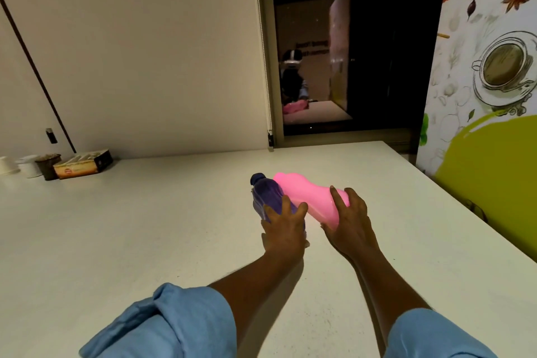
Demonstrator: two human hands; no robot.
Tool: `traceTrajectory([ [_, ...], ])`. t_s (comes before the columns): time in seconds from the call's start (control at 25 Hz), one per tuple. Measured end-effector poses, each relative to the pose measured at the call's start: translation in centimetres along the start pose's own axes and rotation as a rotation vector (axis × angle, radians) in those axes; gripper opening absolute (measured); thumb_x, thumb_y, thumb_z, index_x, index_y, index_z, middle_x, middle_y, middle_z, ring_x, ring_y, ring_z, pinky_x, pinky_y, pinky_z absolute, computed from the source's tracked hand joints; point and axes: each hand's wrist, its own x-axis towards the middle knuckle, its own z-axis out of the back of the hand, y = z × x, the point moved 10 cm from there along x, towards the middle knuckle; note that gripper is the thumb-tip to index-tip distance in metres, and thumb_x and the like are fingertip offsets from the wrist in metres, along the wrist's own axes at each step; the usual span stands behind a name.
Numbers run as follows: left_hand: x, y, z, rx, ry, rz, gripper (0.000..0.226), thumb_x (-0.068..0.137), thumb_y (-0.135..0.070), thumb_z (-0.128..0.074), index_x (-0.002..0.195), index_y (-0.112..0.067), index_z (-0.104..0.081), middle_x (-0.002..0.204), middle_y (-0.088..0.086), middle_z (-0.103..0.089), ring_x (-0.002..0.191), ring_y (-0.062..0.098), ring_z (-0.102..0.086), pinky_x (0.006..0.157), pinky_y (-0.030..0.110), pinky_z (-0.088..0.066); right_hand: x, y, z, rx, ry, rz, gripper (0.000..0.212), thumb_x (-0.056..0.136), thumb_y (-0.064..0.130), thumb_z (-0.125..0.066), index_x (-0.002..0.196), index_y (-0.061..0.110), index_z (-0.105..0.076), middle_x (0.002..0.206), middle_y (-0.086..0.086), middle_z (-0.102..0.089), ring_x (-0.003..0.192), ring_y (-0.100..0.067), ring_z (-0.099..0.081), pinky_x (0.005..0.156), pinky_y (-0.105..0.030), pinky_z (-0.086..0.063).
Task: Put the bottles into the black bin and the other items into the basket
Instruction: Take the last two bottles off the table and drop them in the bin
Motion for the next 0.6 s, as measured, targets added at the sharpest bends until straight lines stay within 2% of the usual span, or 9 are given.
traceTrajectory([
  [0.08,-0.4,0.6,0.1,0.008,-0.013,0.028,0.070,0.091,-0.032,-0.062,0.148,-0.032,-0.022,0.159,0.007,-0.010,0.142,0.046,-0.017,0.107,0.050,-0.042,-0.2,0.2,0.2,-0.016,-0.015,-0.019,0.089,0.072,0.041,-0.080,0.146,0.020,-0.035,0.141,-0.014,-0.041,0.124,-0.031,-0.045,0.096,-0.046,-0.052],
  [0.2,-1.6,2.4,0.8,-0.069,-0.059,0.071,0.069,0.086,-0.025,-0.068,0.145,-0.030,-0.033,0.159,0.007,-0.009,0.141,0.041,-0.021,0.107,0.046,-0.041,-1.1,0.4,1.0,0.052,-0.045,-0.098,0.089,0.071,0.037,-0.082,0.145,0.019,-0.036,0.139,-0.015,-0.038,0.121,-0.032,-0.044,0.091,-0.045,-0.054],
  [0.36,-3.4,5.3,2.5,-0.185,-0.124,0.062,0.073,0.078,-0.028,-0.074,0.142,-0.028,-0.038,0.161,0.009,-0.004,0.138,0.036,-0.027,0.108,0.044,-0.040,-3.4,1.2,3.4,0.166,-0.137,-0.242,0.087,0.068,0.032,-0.084,0.140,0.017,-0.038,0.131,-0.012,-0.036,0.117,-0.031,-0.046,0.086,-0.045,-0.055],
  [0.48,-5.5,7.5,4.6,-0.252,-0.178,0.065,0.074,0.072,-0.029,-0.076,0.138,-0.028,-0.044,0.161,0.009,-0.003,0.130,0.033,-0.036,0.101,0.041,-0.046,-4.5,3.8,5.5,0.281,-0.178,-0.329,0.085,0.070,0.034,-0.083,0.140,0.016,-0.039,0.132,-0.013,-0.035,0.118,-0.032,-0.046,0.088,-0.045,-0.055],
  [0.6,-8.0,10.2,7.1,-0.290,-0.242,0.086,0.072,0.070,-0.030,-0.078,0.135,-0.031,-0.047,0.161,0.011,0.005,0.127,0.033,-0.038,0.097,0.037,-0.047,-4.8,8.5,6.3,0.317,-0.153,-0.313,0.086,0.070,0.033,-0.083,0.141,0.016,-0.038,0.132,-0.013,-0.034,0.118,-0.033,-0.045,0.087,-0.042,-0.055],
])
